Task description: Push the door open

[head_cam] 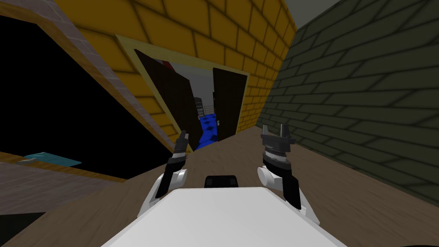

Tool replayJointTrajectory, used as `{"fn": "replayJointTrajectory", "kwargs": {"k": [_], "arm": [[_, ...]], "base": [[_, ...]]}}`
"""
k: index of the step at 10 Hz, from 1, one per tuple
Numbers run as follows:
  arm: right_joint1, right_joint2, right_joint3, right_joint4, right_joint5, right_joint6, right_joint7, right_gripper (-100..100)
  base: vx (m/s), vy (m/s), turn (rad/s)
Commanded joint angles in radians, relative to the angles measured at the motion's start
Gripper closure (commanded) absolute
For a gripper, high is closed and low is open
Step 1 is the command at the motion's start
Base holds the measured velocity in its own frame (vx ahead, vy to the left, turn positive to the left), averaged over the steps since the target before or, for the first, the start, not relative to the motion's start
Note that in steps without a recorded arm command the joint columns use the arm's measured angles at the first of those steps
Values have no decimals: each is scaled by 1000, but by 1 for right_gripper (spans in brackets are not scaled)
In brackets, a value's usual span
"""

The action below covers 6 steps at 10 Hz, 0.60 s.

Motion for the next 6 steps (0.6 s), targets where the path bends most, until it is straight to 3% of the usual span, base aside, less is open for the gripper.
{"fn": "replayJointTrajectory", "kwargs": {"k": [1,6], "arm": [[-11,-7,15,30,1,-3,0,-100],[-53,-26,67,138,5,-14,1,-100]], "base": [[79,-1,-27],[176,15,-35]]}}
